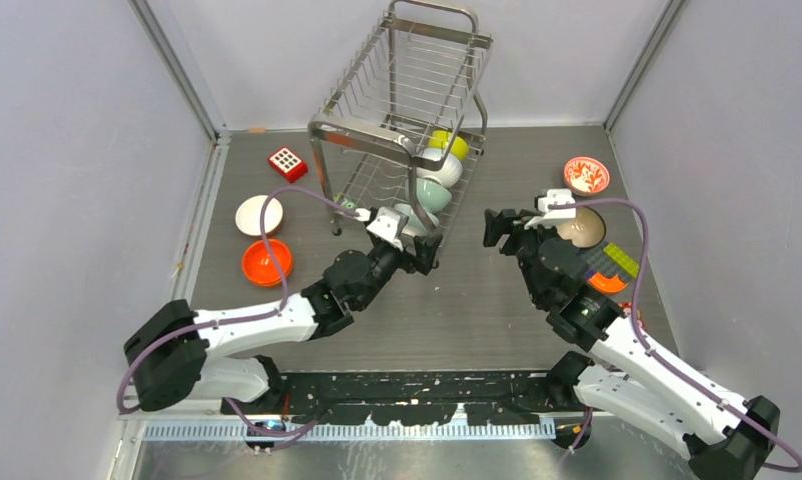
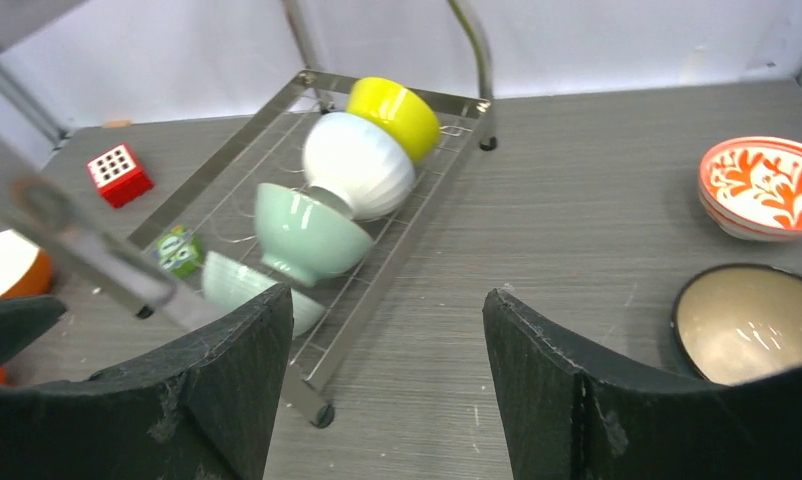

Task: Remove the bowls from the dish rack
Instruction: Adjust the dish rack at the center of the board.

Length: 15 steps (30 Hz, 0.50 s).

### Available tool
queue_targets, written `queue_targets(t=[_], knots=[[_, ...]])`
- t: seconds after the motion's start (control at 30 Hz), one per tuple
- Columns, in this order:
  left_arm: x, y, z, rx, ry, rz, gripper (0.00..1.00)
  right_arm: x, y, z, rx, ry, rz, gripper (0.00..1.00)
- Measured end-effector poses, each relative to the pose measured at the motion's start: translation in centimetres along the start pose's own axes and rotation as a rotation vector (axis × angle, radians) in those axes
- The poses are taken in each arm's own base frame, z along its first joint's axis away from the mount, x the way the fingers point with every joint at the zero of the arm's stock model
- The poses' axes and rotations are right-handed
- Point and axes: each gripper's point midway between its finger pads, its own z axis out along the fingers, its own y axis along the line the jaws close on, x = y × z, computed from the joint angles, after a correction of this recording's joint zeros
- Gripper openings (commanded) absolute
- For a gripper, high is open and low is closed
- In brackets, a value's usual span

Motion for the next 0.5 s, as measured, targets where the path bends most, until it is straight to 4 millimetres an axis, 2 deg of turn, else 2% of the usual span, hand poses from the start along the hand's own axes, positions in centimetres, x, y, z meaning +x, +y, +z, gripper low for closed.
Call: queue_targets(t=[0.17,0.37,0.5], knots=[[0.1,0.7,2.1,-0.031,-0.039,0.005,0.72,0.9,-2.2,1.5,0.067,0.016,0.051,0.73],[1.1,2.5,4.0,-0.090,-0.068,-0.007,0.49,1.7,-3.5,4.0,0.113,0.008,0.105,0.72],[0.4,2.8,5.0,-0.109,-0.095,-0.007,0.32,2.0,-4.7,6.2,0.149,-0.014,0.125,0.71]])
